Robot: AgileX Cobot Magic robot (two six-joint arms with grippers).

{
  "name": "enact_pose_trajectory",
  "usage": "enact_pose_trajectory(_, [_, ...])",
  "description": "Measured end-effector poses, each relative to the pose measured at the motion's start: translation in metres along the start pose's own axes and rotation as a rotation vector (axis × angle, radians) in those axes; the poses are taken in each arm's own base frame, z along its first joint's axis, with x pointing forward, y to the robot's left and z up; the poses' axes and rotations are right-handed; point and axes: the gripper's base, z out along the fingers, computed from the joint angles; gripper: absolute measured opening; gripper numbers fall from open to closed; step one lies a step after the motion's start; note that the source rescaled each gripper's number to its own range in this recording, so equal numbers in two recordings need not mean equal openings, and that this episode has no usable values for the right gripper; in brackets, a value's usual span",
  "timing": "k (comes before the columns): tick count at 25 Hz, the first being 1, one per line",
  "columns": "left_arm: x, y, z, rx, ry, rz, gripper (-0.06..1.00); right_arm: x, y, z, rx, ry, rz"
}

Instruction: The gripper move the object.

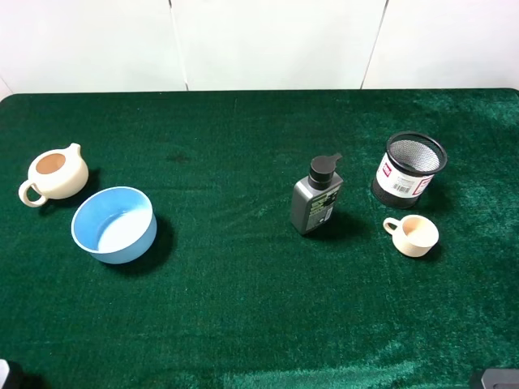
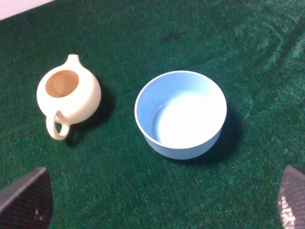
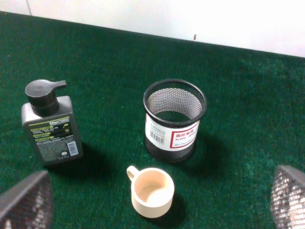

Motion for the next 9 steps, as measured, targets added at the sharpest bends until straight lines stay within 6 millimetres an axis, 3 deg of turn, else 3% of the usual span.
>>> enact_pose_trajectory(9, [0.0,0.0,0.0,0.0,0.0,0.0,0.91,0.0,0.0,0.0,0.0,0.0,0.0])
